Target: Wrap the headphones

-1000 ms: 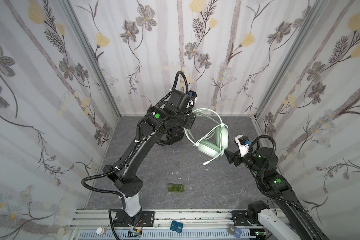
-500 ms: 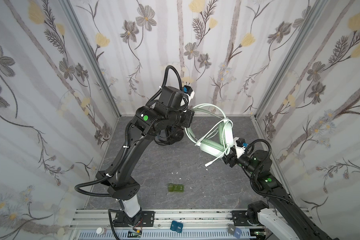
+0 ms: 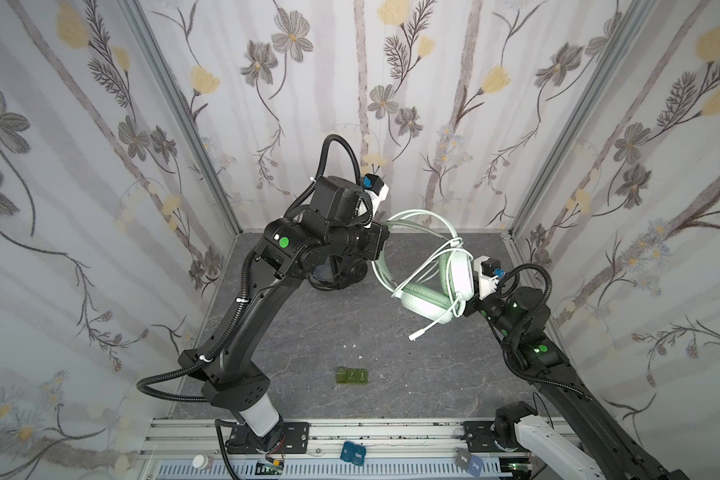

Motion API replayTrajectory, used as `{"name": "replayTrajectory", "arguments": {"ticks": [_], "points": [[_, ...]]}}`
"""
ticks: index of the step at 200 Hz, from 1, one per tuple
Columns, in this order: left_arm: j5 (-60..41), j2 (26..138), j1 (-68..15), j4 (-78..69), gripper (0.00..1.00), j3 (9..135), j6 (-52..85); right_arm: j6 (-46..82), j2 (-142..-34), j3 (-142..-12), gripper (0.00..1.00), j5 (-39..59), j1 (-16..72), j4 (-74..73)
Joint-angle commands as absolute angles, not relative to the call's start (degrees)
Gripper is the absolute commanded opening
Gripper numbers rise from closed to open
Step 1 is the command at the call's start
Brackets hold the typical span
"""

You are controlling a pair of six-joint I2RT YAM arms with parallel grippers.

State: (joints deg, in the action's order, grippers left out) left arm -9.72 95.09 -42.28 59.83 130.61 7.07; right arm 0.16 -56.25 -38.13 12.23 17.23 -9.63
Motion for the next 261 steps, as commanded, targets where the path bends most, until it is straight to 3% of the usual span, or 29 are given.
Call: {"name": "replayTrajectory", "arguments": {"ticks": [1, 141, 190, 261], "points": [[-14.4, 93.8, -42.2, 54.5, 0.00, 129.2, 8.3, 0.5, -57.7, -41.7, 0.00, 2.3, 17.0, -4.8], [-17.2, 88.6, -41.7, 57.2, 0.00, 120.1, 4.9, 0.6, -63.1, -60.6, 0.00, -17.0, 15.8, 7.7], [-17.6, 84.0, -40.9, 53.0, 0.00, 113.2, 6.9, 0.0, -63.6, -58.8, 0.00, -16.9, 15.6, 7.5], [-20.3, 86.4, -40.8, 46.1, 0.00, 118.7, 11.1, -2.2, -61.2, -52.2, 0.00, -6.9, 16.4, 2.2]]}}
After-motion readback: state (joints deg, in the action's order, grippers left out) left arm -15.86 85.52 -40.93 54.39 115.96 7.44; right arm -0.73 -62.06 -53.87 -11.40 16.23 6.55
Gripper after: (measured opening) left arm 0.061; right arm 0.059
